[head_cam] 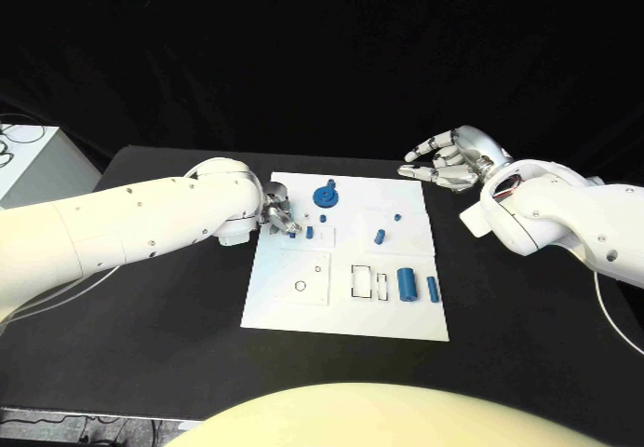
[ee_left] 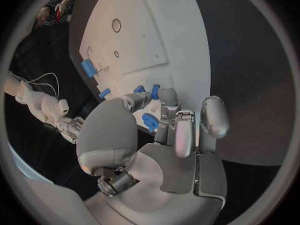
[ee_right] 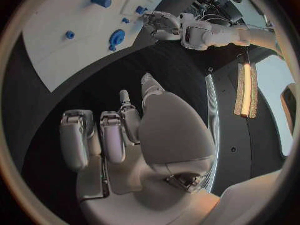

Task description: Assemble the parts on the task board

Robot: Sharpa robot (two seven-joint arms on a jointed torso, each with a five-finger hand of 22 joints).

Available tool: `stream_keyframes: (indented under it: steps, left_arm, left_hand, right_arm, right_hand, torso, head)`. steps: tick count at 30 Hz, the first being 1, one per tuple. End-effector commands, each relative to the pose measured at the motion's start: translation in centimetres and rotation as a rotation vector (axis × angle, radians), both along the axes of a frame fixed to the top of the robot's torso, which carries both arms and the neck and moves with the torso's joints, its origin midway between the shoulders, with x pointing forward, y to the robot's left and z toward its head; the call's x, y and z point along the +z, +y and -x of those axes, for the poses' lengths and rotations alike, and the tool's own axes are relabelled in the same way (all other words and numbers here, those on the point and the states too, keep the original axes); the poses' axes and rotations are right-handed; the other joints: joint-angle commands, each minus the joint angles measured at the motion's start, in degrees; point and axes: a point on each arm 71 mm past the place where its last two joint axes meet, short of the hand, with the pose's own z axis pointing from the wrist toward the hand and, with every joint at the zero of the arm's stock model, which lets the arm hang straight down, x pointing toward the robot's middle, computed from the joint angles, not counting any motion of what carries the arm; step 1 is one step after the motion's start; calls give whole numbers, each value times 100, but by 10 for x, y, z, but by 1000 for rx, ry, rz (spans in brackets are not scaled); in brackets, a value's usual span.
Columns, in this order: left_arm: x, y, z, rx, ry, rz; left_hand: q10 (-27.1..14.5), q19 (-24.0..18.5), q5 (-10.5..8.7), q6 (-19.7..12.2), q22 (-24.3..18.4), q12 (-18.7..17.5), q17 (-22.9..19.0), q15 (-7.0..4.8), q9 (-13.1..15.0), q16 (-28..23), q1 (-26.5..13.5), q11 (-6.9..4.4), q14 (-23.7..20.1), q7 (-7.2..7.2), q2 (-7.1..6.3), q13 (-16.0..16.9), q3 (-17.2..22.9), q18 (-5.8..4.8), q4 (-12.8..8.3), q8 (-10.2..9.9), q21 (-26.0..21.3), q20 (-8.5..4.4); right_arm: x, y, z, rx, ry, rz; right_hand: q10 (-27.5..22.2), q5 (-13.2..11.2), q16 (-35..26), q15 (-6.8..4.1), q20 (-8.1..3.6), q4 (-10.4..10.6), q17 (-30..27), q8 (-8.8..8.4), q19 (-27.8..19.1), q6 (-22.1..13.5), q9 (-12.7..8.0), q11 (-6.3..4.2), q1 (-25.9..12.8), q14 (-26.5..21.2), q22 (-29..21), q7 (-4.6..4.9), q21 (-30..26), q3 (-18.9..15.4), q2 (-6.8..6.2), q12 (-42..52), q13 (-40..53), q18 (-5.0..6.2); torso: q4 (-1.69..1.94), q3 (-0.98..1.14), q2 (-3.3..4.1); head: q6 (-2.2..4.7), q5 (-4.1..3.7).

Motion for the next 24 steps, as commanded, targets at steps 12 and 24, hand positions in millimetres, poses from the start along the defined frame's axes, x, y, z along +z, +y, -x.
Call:
stream_keyframes:
  steps: [12,24]
  left_arm:
    - [-6,0,2,-9,35,-6]
    - [-4,6,-1,11,0,-5]
  left_hand:
    - [-62,8,-9,17,-6,40,1332,-25,-48,15,-3,-1,521,58,-2,-21,-561,-22,267,-43,-38,-27]
    - [-107,-26,-7,15,-57,7,1282,-19,-88,-7,-109,8,499,68,18,-93,-1001,-9,296,-75,-76,-23]
  right_arm:
    - [0,1,1,17,-2,2]
    - [0,1,1,17,-2,2]
  right_hand:
    - [-51,-17,-40,-28,-15,10,1229,34,386,-50,9,-4,-37,517,1195,0,-42,-34,23,-24,505,83]
    - [-53,-17,-41,-27,-15,12,1226,35,384,-52,9,-3,-43,516,1192,0,-48,-37,24,-26,503,85]
  torso:
    - [-2,0,1]
    - [-1,-4,1]
  head:
    - [1,-10]
    - [10,-15]
